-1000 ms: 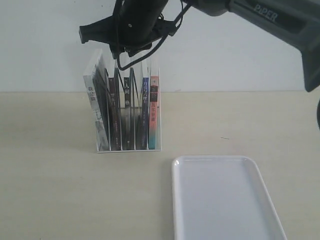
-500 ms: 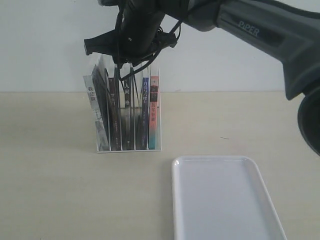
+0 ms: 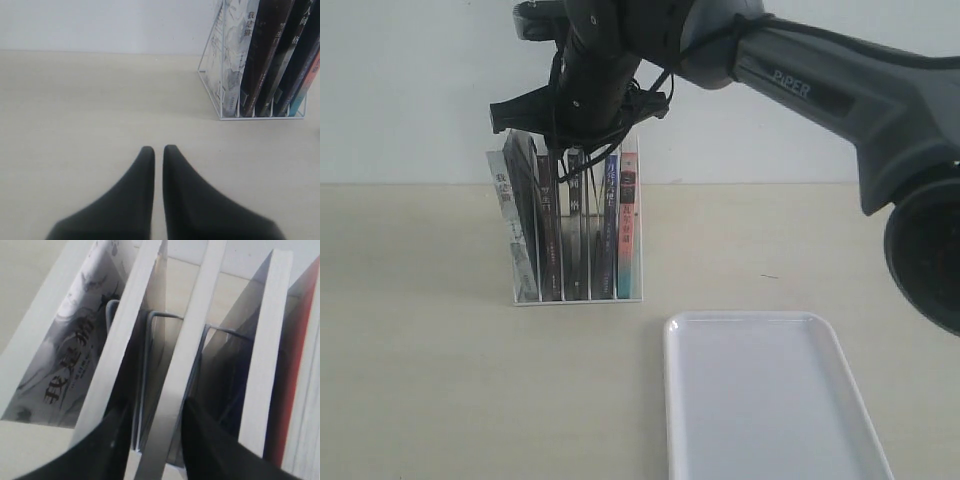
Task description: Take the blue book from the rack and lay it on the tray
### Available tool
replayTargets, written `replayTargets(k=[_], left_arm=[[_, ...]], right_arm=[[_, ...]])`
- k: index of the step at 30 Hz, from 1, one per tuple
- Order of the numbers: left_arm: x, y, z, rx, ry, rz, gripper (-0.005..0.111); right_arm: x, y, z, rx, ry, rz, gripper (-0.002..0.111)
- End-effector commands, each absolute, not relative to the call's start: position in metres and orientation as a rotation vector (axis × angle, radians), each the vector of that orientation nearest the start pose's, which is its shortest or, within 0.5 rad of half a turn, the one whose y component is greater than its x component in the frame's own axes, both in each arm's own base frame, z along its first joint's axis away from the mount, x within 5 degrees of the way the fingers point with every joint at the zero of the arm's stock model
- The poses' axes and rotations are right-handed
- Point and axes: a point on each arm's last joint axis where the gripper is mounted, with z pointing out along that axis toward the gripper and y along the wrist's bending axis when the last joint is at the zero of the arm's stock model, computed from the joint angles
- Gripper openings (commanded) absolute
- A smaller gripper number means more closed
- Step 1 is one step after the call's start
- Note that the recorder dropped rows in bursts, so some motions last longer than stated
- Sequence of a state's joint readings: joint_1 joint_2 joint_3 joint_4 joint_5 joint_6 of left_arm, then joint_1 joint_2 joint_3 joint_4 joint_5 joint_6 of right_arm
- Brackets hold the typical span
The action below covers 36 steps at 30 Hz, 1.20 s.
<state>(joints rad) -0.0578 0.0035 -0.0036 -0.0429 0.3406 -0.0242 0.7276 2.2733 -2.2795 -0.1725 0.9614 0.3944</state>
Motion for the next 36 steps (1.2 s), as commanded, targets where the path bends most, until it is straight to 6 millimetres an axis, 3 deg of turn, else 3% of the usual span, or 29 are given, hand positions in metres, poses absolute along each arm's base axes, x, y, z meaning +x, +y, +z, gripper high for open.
replayTargets(k=[1,5,12,23,36], left_arm=[[0.054,-0.004,0.183,-0.006,1.821,-0.1,0.006],[0.054,-0.004,0.183,-0.006,1.821,-0.1,0.006],[0.054,-0.004,0.183,-0.006,1.821,-0.1,0.006],[0.054,-0.004,0.183,-0.006,1.821,-0.1,0.006],[0.054,-0.004,0.183,-0.006,1.821,-0.1,0.006]], right_arm=[[0.394,0.335,0.294,-0.443,2.398,0.303,0.026],[0.393,0.335,0.294,-0.444,2.407,0.296,0.0],[0.393,0.335,0.297,-0.427,2.403,0.313,0.0],[0.381,0.325,0.342,-0.393,2.304,0.355,0.0],[0.355,0.319,0.391,-0.388,2.187,0.35,0.0]])
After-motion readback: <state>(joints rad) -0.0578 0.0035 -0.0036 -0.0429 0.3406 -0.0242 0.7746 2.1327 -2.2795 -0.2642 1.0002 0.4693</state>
